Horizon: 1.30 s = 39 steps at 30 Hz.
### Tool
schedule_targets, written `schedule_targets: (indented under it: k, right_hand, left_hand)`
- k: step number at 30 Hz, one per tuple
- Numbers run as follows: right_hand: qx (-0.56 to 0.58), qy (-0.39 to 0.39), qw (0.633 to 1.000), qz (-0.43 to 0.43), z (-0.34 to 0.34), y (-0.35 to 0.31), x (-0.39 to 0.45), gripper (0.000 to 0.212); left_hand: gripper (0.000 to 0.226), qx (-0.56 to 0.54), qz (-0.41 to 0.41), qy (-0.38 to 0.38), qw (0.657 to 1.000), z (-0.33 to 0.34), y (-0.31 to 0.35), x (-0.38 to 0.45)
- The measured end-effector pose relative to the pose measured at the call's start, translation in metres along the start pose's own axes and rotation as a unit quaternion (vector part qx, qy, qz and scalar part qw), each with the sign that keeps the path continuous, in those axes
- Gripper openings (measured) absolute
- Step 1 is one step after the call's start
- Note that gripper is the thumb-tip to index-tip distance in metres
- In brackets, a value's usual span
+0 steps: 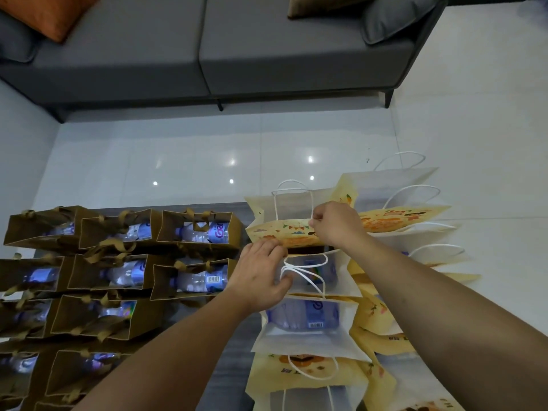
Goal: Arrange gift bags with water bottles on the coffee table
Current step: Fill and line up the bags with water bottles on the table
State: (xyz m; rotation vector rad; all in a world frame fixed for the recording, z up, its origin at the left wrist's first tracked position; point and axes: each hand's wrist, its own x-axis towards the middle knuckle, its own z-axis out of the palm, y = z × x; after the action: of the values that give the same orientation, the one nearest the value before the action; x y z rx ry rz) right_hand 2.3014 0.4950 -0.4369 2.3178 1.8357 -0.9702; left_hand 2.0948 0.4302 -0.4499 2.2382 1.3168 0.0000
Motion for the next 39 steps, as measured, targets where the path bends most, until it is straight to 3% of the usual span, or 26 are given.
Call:
schedule_targets:
  k: [6, 11, 14, 17, 20, 22, 26, 28, 30, 33, 36, 39]
  right_hand:
    - [0.051, 0.003, 0.999, -0.004, -0.012, 0.002, -0.032, 0.015]
    - [0.108, 0.12, 0.987, 0.012, -0.049, 0.02, -0.07, 0.022]
    - [0.139, 0.195, 0.97, 0.046, -0.074, 0.047, -0.096, 0.018]
    - [0.156, 0.242, 0.953, 0.095, -0.094, 0.081, -0.117, 0.019]
    - [0.146, 0.25, 0.949, 0.124, -0.106, 0.11, -0.125, 0.019]
    - [0.134, 0.247, 0.949, 0.143, -0.112, 0.128, -0.121, 0.018]
    - [0.13, 0.217, 0.953, 0.164, -0.122, 0.166, -0.091, 0.02]
    - [0.122, 0.167, 0.97, 0.13, -0.124, 0.183, -0.072, 0.027]
    - [0.107, 0.113, 0.985, 0.072, -0.125, 0.193, -0.052, 0.035]
    - [0.078, 0.052, 0.996, -0.003, -0.114, 0.195, -0.022, 0.042]
    - [0.041, -0.006, 0.999, -0.033, -0.102, 0.191, 0.0, 0.027]
    - [0.038, -0.007, 0.999, -0.032, -0.096, 0.19, 0.015, 0.015]
  left_hand:
    - [0.056, -0.052, 0.029, 0.015, 0.998, -0.018, 0.021, 0.004]
    - [0.046, -0.032, 0.062, 0.039, 0.997, -0.036, 0.061, 0.027]
    - [0.048, 0.033, 0.079, -0.087, 0.993, -0.043, 0.094, 0.043]
    - [0.051, 0.103, 0.08, -0.222, 0.966, -0.049, 0.121, 0.057]
    - [0.068, 0.081, 0.048, -0.327, 0.94, -0.056, 0.143, 0.071]
    - [0.07, 0.064, 0.031, -0.349, 0.934, -0.062, 0.16, 0.084]
    - [0.03, 0.082, -0.052, -0.153, 0.983, -0.06, 0.181, 0.107]
    - [0.028, 0.095, -0.102, -0.054, 0.989, -0.051, 0.186, 0.115]
    - [0.03, 0.106, -0.119, 0.0, 0.987, -0.039, 0.188, 0.126]
    - [0.031, 0.198, -0.148, 0.019, 0.969, -0.025, 0.192, 0.137]
    - [0.032, 0.315, -0.172, 0.018, 0.933, -0.011, 0.192, 0.142]
    - [0.035, 0.301, -0.165, 0.017, 0.939, 0.003, 0.188, 0.153]
